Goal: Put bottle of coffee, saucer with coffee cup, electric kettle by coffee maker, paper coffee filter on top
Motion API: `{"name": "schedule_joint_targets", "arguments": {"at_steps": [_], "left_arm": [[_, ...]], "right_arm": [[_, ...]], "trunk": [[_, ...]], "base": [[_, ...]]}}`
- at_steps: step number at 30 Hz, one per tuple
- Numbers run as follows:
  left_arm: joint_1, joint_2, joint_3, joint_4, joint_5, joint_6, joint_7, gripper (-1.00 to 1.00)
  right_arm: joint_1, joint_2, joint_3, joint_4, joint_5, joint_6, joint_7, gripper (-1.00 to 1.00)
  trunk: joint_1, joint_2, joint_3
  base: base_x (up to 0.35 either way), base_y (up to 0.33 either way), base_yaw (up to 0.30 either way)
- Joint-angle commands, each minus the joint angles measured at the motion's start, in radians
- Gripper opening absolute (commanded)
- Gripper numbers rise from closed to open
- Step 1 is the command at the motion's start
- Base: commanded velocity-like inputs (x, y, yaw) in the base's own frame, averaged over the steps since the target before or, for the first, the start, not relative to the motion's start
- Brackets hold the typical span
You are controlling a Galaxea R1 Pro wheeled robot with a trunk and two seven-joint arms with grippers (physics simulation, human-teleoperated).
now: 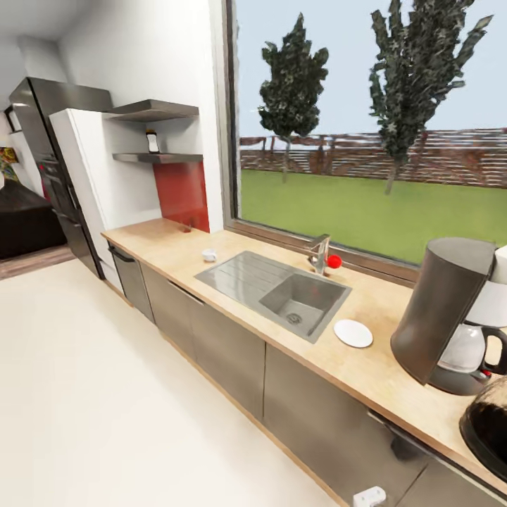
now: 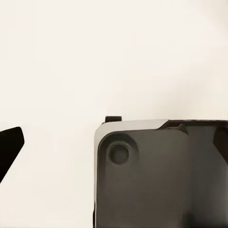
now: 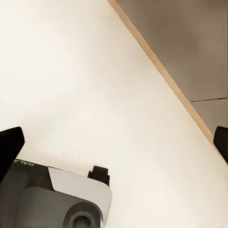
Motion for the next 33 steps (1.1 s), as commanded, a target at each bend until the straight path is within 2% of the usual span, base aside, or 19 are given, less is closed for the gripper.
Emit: {"name": "schedule_joint_targets", "arguments": {"at_steps": [1,15,24,33], "left_arm": [[-0.001,0.000,-0.001,0.001,0.002,-0.004,0.001,1.00],[-0.001,0.000,0.000,0.001,0.002,-0.004,0.001,1.00],[-0.001,0.000,-0.002,0.000,0.002,-0.005,0.000,1.00],[-0.001,0.000,0.000,0.000,0.002,-0.005,0.000,1.00]], "right_arm": [[-0.001,0.000,0.004,0.001,0.004,-0.004,0.001,1.00],[0.000,0.000,0.003,0.001,0.004,-0.004,0.002,1.00],[0.015,-0.012,0.008,0.001,0.012,-0.005,0.006,1.00],[0.016,-0.005,0.009,0.000,0.011,-0.007,0.006,1.00]], "trunk": [[0.001,-0.002,-0.003],[0.001,-0.002,-0.009],[0.001,-0.002,-0.010],[0.001,-0.002,-0.010]], "base": [[0.122,0.283,0.275],[0.100,0.302,0.268],[0.220,0.268,0.024],[0.277,0.235,0.000]]}}
